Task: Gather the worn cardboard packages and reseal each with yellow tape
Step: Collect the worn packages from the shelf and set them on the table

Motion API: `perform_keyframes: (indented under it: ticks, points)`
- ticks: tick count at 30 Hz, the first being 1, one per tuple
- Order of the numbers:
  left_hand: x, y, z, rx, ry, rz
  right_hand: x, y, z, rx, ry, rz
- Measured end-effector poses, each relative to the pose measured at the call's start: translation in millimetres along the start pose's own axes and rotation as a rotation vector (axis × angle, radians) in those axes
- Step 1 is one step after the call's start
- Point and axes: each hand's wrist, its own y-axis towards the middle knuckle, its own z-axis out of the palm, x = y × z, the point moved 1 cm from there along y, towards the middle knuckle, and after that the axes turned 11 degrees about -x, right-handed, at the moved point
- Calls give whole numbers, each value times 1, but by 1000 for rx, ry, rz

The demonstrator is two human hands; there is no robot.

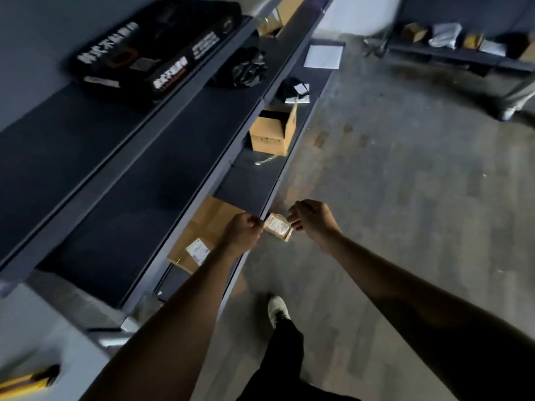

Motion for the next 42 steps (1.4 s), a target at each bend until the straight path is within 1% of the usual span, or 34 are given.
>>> perform_keyframes:
  ticks: [4,7,11,14,19,21,25,27,30,34,42]
  points:
    - [-23,53,20,66,5,9,3,55,-4,-61,-53,47]
    - [-33,85,35,97,47,2,-2,92,-3,-85,-111,48]
    - [-36,124,59,90,125,-9,-17,139,-2,-108,-242,43]
    - [-33,151,80,128,136,-48,-34,177,-3,-98,-299,47]
    - [-23,198,122,142,185,-140,-67,248,-1,-61,-284,101]
    - [-19,219,142,126,211,-191,-79,278,-2,-45,-265,125]
    - [-9,259,186,68,230,-304,-109,339,0,44,-261,176]
    - [-1,280,210,48,227,-350,-127,368,3,66,-272,173]
    - [21,315,248,11,218,-404,-162,409,12,80,-286,195]
    - [74,366,301,11,228,-442,-224,448,30,77,-279,238]
    - [197,456,393,72,235,-507,-354,501,84,72,-243,332]
